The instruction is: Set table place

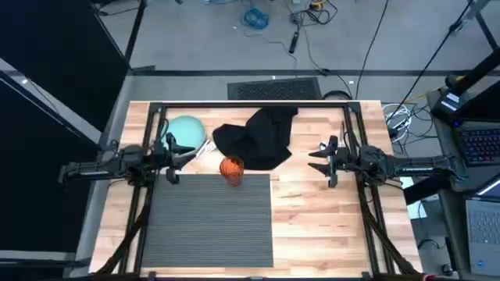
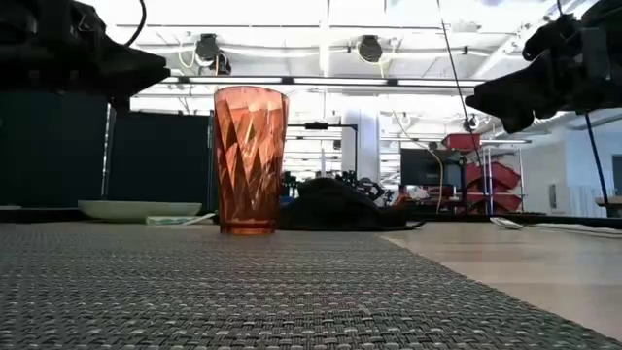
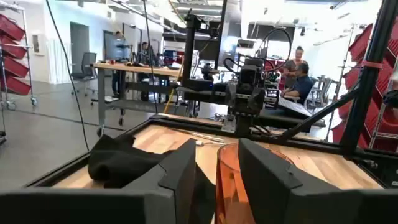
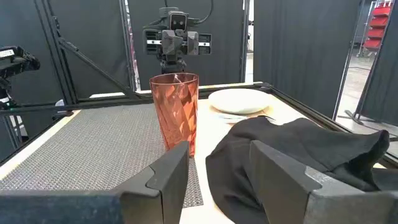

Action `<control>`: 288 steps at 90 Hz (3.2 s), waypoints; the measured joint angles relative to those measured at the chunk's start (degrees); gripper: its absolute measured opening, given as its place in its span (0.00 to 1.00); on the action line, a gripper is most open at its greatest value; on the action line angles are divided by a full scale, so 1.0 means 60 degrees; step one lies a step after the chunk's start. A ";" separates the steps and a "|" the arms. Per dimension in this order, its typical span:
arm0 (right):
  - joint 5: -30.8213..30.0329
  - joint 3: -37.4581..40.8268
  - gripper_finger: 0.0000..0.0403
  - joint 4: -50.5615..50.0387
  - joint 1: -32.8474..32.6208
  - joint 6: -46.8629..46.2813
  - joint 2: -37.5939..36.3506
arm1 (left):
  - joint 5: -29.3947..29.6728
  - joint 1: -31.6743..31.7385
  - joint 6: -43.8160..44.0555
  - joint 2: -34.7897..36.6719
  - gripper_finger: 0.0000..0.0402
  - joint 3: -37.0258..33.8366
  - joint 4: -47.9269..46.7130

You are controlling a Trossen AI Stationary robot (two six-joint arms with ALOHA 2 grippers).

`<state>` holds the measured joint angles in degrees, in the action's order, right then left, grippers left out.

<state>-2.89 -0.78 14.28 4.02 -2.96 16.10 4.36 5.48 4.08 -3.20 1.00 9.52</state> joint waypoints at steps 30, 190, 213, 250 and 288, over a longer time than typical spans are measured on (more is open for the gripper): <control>0.0003 -0.0003 0.39 0.0004 -0.0001 0.0000 0.0000 | 0.0000 0.0002 0.0002 -0.0004 0.27 0.0004 0.0000; -0.0380 -0.0093 0.39 0.4465 0.0009 -0.3261 -0.0003 | 0.2356 0.0011 0.2780 -0.0011 0.27 -0.0004 0.3698; -0.0784 -0.1436 0.39 0.4867 0.0089 0.0022 0.0011 | 0.4478 0.0011 0.3483 -0.0018 0.27 0.0051 0.6522; -0.1994 -0.6093 0.39 -0.1081 0.0766 -0.0496 0.2229 | 0.4310 0.0011 0.1562 -0.2099 0.27 0.3682 0.3799; -0.0692 -0.6878 0.39 0.0784 0.1404 -0.1148 0.6540 | 0.4790 0.0011 0.1379 -0.4484 0.27 0.7238 -0.2536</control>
<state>-7.05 -42.04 18.99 12.45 -9.85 55.33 33.10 5.54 12.35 -30.11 44.42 -5.69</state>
